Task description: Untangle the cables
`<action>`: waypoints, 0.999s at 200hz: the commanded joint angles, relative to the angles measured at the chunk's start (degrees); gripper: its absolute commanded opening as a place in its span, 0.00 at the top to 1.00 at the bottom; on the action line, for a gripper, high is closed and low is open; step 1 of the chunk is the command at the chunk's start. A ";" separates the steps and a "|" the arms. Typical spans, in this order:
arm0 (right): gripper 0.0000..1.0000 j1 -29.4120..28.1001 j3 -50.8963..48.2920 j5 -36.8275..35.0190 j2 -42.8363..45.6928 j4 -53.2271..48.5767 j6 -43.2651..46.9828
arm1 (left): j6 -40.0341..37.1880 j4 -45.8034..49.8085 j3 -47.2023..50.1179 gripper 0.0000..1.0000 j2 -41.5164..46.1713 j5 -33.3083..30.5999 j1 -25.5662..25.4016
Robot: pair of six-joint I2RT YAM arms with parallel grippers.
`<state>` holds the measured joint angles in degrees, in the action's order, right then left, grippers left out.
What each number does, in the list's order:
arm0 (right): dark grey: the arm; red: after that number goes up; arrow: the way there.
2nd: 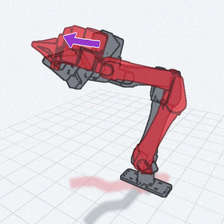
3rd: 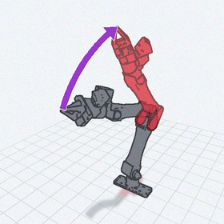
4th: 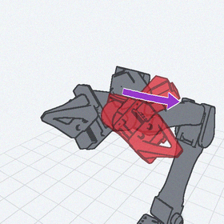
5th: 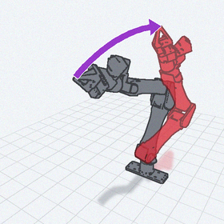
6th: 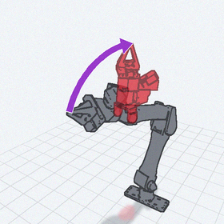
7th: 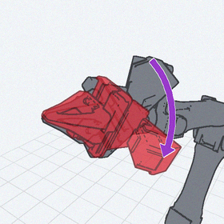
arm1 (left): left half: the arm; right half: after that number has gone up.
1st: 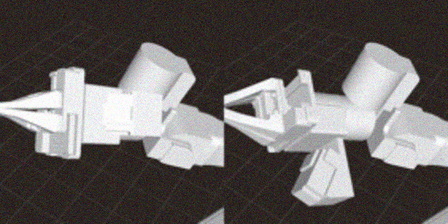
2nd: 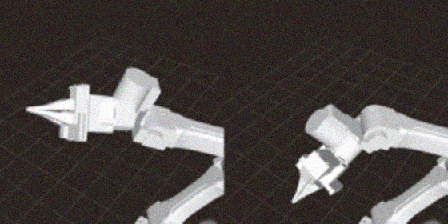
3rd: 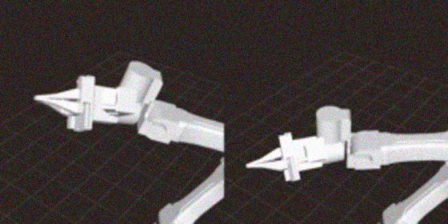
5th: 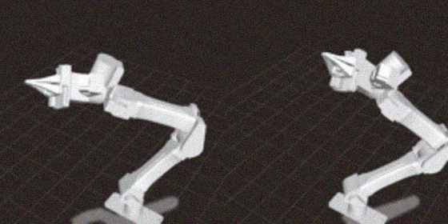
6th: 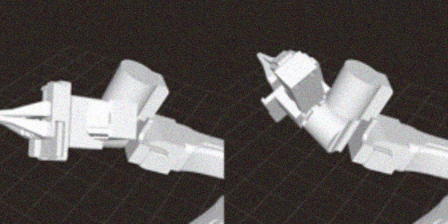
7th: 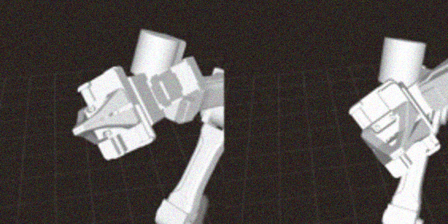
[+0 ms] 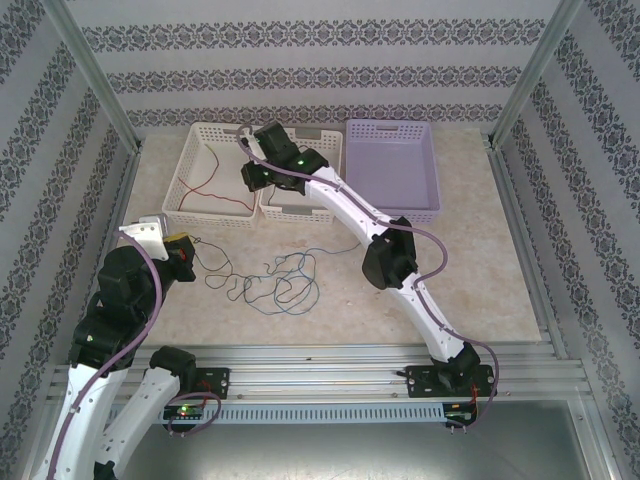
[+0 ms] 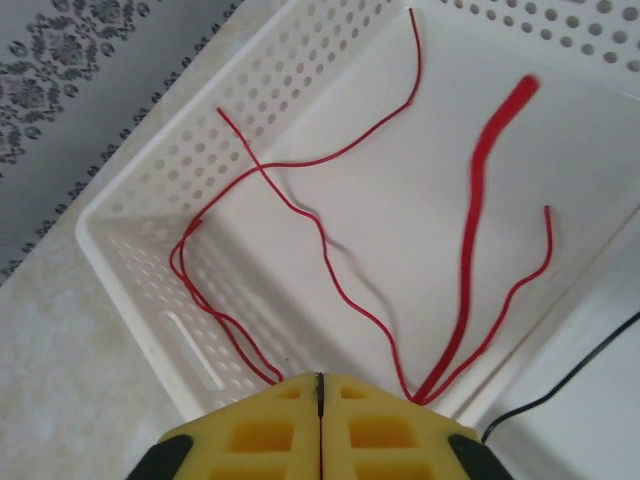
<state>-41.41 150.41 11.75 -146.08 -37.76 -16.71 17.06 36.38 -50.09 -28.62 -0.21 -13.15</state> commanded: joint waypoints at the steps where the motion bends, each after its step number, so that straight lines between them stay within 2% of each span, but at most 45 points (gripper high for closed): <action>1: 0.99 -0.59 1.44 3.01 -2.34 1.73 -1.75 | -0.98 -1.91 0.47 1.00 0.06 -0.06 -0.21; 151: 1.00 0.70 9.43 9.85 -14.89 6.47 -6.74 | -1.11 -2.21 0.49 1.00 -0.77 0.07 0.22; 173: 1.00 1.16 10.73 13.29 -15.31 6.10 -7.69 | -1.00 -2.31 0.48 1.00 -0.82 0.26 0.54; 200: 0.75 1.22 10.46 16.30 -11.96 5.41 -6.46 | -1.06 -2.29 0.52 1.00 -0.91 0.23 0.63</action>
<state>-40.60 158.91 23.55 -160.62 -32.58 -23.24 16.88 36.38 -50.04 -29.54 -0.19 -13.10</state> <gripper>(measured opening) 0.167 0.045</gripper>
